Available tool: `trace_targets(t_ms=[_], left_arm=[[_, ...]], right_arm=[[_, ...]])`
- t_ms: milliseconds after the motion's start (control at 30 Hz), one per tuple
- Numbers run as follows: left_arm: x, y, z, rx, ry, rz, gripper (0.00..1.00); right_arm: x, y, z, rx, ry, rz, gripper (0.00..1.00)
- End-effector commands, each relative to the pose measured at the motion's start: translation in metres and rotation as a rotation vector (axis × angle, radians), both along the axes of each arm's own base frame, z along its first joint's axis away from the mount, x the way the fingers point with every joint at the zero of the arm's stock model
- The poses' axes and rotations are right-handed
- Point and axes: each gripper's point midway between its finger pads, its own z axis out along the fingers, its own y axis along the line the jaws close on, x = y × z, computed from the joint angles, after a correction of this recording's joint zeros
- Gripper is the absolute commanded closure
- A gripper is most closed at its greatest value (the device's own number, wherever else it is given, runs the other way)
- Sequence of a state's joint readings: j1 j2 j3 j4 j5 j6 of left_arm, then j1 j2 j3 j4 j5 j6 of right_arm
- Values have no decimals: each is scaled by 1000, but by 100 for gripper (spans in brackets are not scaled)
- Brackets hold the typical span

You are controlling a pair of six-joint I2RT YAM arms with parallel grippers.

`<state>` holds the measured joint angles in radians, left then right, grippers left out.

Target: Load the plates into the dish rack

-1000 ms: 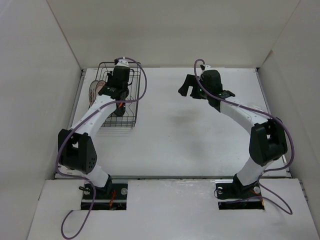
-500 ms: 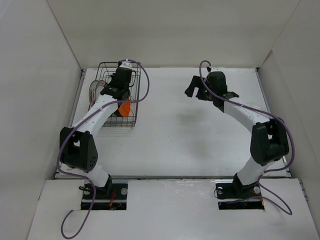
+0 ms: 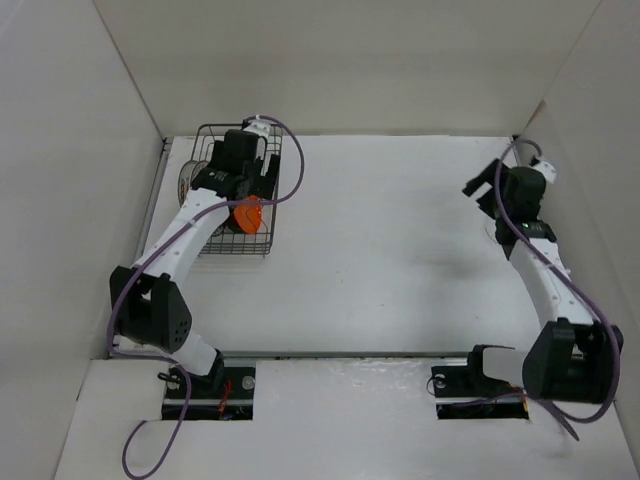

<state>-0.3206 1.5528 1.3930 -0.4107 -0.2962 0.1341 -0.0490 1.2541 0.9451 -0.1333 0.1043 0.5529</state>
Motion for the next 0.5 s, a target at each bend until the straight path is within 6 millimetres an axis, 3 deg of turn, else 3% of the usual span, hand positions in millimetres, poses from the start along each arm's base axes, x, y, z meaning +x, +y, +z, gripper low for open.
trace_targets(t_ms=[0, 33, 133, 267, 333, 433, 467], left_arm=[[-20, -44, 85, -185, -129, -251, 0], [-31, -62, 97, -240, -120, -360, 0], [-51, -87, 123, -302, -117, -536, 0], [-64, -98, 142, -335, -125, -629, 0], [-65, -100, 143, -335, -126, -645, 0], [-66, -100, 137, -323, -110, -661, 0], [-66, -100, 137, -323, -110, -661, 0]], right_arm=[[-29, -56, 4, -26, -27, -229, 0], [-35, -65, 4, -31, -19, -260, 0], [-48, -81, -20, 27, 61, -352, 0], [-63, -100, -63, 164, 136, -472, 0], [-71, -104, -81, 211, 157, -525, 0], [-68, -113, -91, 214, 171, -546, 1], [-68, -113, -103, 217, 209, -549, 1]])
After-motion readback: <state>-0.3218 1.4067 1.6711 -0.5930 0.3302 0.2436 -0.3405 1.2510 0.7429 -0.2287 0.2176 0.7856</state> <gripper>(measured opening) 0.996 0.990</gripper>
